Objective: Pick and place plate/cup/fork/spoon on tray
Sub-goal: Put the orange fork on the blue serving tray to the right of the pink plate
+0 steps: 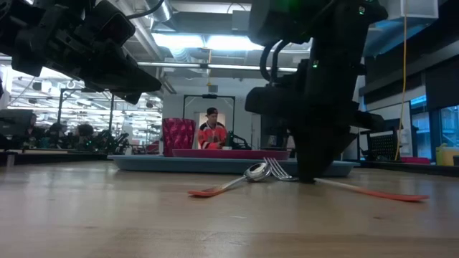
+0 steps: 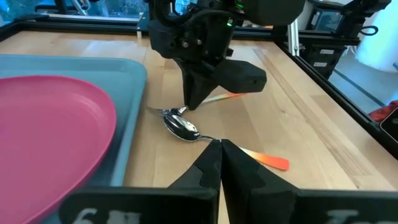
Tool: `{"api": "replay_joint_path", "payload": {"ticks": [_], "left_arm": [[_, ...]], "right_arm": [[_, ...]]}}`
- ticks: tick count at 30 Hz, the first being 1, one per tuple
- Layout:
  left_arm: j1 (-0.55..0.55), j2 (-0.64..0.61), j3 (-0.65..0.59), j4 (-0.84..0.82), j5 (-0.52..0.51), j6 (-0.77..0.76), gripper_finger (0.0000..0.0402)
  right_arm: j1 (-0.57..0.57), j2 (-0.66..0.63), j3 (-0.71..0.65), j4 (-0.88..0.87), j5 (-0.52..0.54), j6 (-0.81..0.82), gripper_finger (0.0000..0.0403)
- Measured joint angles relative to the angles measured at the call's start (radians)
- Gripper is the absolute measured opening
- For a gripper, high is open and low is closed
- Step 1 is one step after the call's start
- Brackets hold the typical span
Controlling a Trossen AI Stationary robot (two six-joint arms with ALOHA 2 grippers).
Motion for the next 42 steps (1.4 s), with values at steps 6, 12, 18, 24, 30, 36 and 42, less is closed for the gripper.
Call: {"api": "replay_joint_path", "payload": {"ticks": [6, 12, 18, 24, 30, 36, 42], "left_arm": [[0.000, 0.000, 0.000, 0.000, 0.000, 0.000, 0.0000], [0.000, 0.000, 0.000, 0.000, 0.000, 0.000, 0.0000], [0.000, 0.000, 0.000, 0.000, 0.000, 0.000, 0.0000], [0.000, 0.000, 0.000, 0.000, 0.000, 0.000, 0.0000], [0.000, 0.000, 0.000, 0.000, 0.000, -0.004, 0.0000], [0.000, 0.000, 0.000, 0.000, 0.000, -0.004, 0.0000], [0.000, 0.000, 0.000, 0.000, 0.000, -0.004, 0.0000]], "right_arm": [[0.001, -0.012, 0.012, -0.057, -0.019, -0.001, 0.0055], [0.018, -0.014, 0.097, -0.175, -0.022, -0.006, 0.0055], [0.030, -0.015, 0.188, -0.282, -0.016, -0.009, 0.0055], [0.035, -0.014, 0.100, -0.212, -0.038, 0.008, 0.0055], [0.035, -0.014, 0.058, -0.140, -0.054, 0.021, 0.0055], [0.035, -0.014, 0.059, -0.132, -0.053, -0.004, 0.0057], [0.034, -0.014, 0.058, -0.124, -0.032, -0.006, 0.0072]]}}
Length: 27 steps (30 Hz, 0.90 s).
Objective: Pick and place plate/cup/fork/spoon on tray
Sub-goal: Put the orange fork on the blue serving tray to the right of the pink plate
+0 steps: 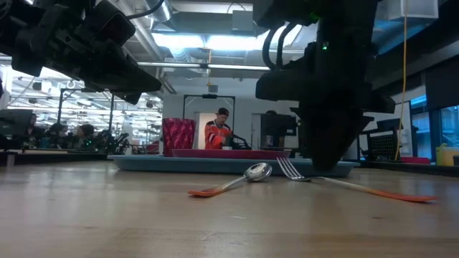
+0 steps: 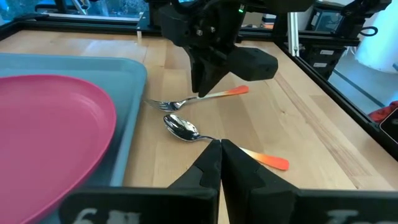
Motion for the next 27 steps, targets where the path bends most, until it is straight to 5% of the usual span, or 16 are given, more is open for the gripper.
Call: {"api": "replay_joint_path", "payload": {"ticks": [9, 27], "left_arm": [[0.000, 0.000, 0.000, 0.000, 0.000, 0.000, 0.0000], [0.000, 0.000, 0.000, 0.000, 0.000, 0.000, 0.0000]], "right_arm": [[0.000, 0.000, 0.000, 0.000, 0.000, 0.001, 0.0110], [-0.001, 0.014, -0.058, 0.062, 0.024, 0.007, 0.0110]]}}
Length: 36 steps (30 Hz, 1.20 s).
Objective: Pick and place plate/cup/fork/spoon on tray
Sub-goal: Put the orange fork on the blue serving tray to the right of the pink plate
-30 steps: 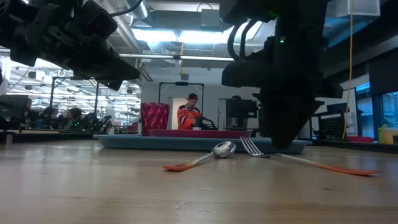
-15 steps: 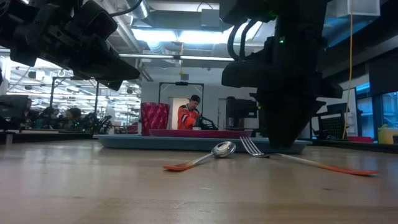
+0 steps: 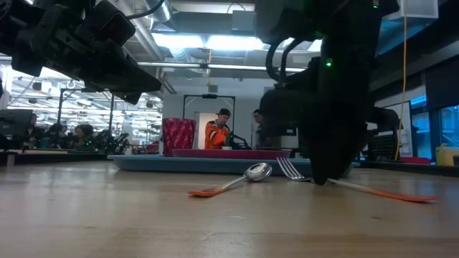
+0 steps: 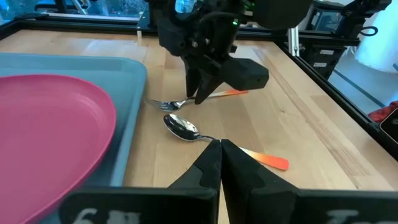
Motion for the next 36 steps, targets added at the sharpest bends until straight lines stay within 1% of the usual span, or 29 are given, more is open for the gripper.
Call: {"api": "replay_joint_path", "payload": {"ticks": [4, 6, 9, 13, 18, 24, 27, 30, 33, 35, 36], "left_arm": [[0.000, 0.000, 0.000, 0.001, 0.000, 0.000, 0.0000], [0.000, 0.000, 0.000, 0.002, 0.000, 0.000, 0.0000], [0.000, 0.000, 0.000, 0.002, 0.000, 0.000, 0.0000], [0.000, 0.000, 0.000, 0.001, 0.000, 0.000, 0.0000], [0.000, 0.000, 0.000, 0.001, 0.000, 0.000, 0.0000], [0.000, 0.000, 0.000, 0.000, 0.000, 0.000, 0.0000], [0.000, 0.000, 0.000, 0.000, 0.000, 0.000, 0.0000], [0.000, 0.000, 0.000, -0.002, 0.000, -0.002, 0.0000], [0.000, 0.000, 0.000, -0.002, 0.000, -0.036, 0.0000], [0.000, 0.000, 0.000, -0.002, 0.000, -0.052, 0.0000], [0.000, 0.000, 0.000, -0.002, 0.000, -0.053, 0.0000]], "right_arm": [[0.000, -0.005, -0.017, 0.026, -0.002, -0.001, 0.0107], [0.000, -0.005, -0.017, 0.029, -0.001, -0.001, 0.0097], [0.000, -0.004, -0.017, 0.036, 0.002, -0.001, 0.0068], [-0.002, -0.004, -0.017, 0.039, 0.006, -0.002, 0.0016], [-0.004, -0.008, -0.005, 0.016, 0.012, -0.006, 0.0011], [-0.007, -0.036, 0.099, -0.175, 0.041, -0.006, 0.0006], [-0.005, -0.037, 0.187, -0.303, 0.102, -0.018, 0.0006], [-0.022, -0.039, 0.275, -0.464, 0.213, -0.052, 0.0006], [-0.073, -0.038, 0.357, -0.648, 0.352, -0.055, 0.0006], [-0.124, -0.041, 0.393, -0.745, 0.405, -0.057, 0.0006], [-0.153, -0.041, 0.401, -0.758, 0.421, -0.066, 0.0005]]}}
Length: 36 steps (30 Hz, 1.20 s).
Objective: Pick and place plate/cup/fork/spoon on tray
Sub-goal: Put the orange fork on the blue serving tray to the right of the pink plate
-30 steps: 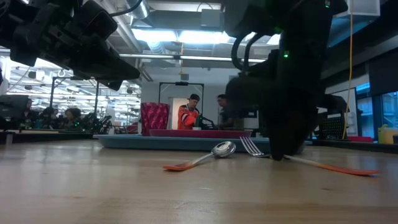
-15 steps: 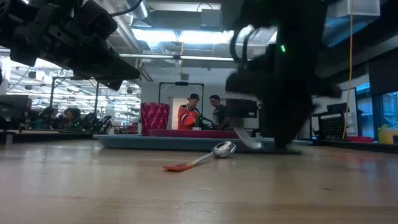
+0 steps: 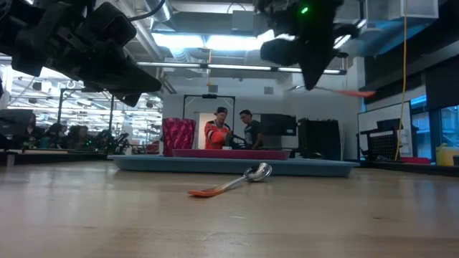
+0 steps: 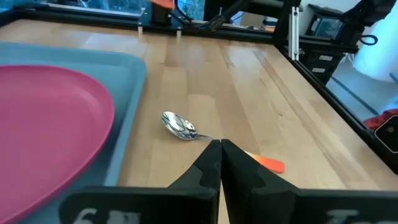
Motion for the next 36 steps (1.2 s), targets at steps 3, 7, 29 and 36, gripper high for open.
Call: {"api": "replay_joint_path", "payload": {"ticks": [3, 7, 29, 36], "left_arm": [[0.000, 0.000, 0.000, 0.000, 0.000, -0.002, 0.0000], [-0.006, 0.000, 0.000, -0.010, 0.000, -0.025, 0.0000], [-0.020, 0.000, 0.000, -0.017, -0.018, -0.026, 0.0000], [-0.020, 0.000, 0.000, -0.017, -0.026, -0.026, 0.0000]], "right_arm": [[-0.107, -0.037, -0.022, 0.081, 0.001, -0.151, 0.0004], [-0.263, -0.074, -0.074, 0.145, -0.018, -0.261, 0.0004], [-0.673, -0.158, -0.615, 0.896, -0.441, -0.411, 0.0004], [-0.690, -0.160, -0.681, 0.992, -0.470, -0.331, 0.0019]]}}
